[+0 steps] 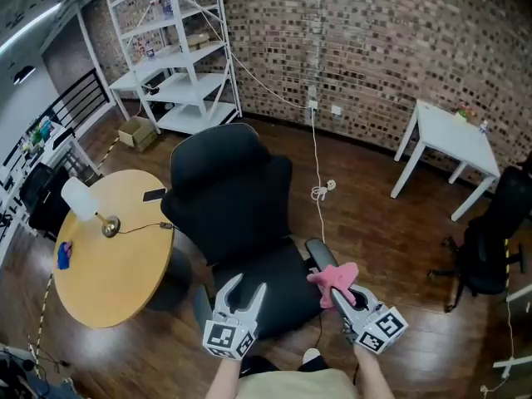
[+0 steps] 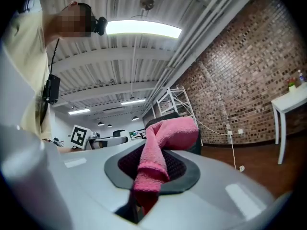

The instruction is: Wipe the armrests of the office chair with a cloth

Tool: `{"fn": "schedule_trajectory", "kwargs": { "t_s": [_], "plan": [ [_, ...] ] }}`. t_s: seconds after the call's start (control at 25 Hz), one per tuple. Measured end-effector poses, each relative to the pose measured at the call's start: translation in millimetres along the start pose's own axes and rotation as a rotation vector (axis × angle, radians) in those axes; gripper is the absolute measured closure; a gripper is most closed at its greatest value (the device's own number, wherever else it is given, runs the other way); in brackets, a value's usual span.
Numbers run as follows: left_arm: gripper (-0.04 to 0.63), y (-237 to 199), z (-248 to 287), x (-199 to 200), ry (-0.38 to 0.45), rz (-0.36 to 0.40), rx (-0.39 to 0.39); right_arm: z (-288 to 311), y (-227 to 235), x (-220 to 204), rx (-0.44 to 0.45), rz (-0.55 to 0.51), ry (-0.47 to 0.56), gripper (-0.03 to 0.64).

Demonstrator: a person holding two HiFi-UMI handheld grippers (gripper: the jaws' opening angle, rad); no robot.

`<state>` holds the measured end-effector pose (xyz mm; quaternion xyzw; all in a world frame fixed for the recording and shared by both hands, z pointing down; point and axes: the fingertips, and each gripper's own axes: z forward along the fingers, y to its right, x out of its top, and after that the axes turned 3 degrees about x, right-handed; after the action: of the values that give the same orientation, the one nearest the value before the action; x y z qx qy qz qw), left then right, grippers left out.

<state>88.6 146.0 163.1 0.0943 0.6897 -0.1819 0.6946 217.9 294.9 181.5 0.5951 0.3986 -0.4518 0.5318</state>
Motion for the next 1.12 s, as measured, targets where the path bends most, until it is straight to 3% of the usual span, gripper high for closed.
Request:
{"fn": "schedule_trajectory", "kwargs": {
  "t_s": [0.24,0.44,0.64,0.8,1.12],
  "plan": [
    [0.383,74,29,-4,-0.030,0.015,-0.055,-65,46,27,-0.015,0.042,0.000,0.557],
    [0.373,98,51,1,-0.030,0.024,-0.093,-73,59,26,0.012,0.073,0.001,0.556],
    [0.353,85,57,-3,-0.009,0.007,-0.114,-38,51,7,0.121,0.165,-0.001,0.557],
    [0.353,67,54,-17,-0.005,-0.007,-0.126,-8,47,-8,0.117,0.191,-0.039,0.557],
    [0.351,41,69,-59,-0.052,-0.059,-0.008,24,96,-48,0.159,0.198,-0.181,0.557]
  ]
}}
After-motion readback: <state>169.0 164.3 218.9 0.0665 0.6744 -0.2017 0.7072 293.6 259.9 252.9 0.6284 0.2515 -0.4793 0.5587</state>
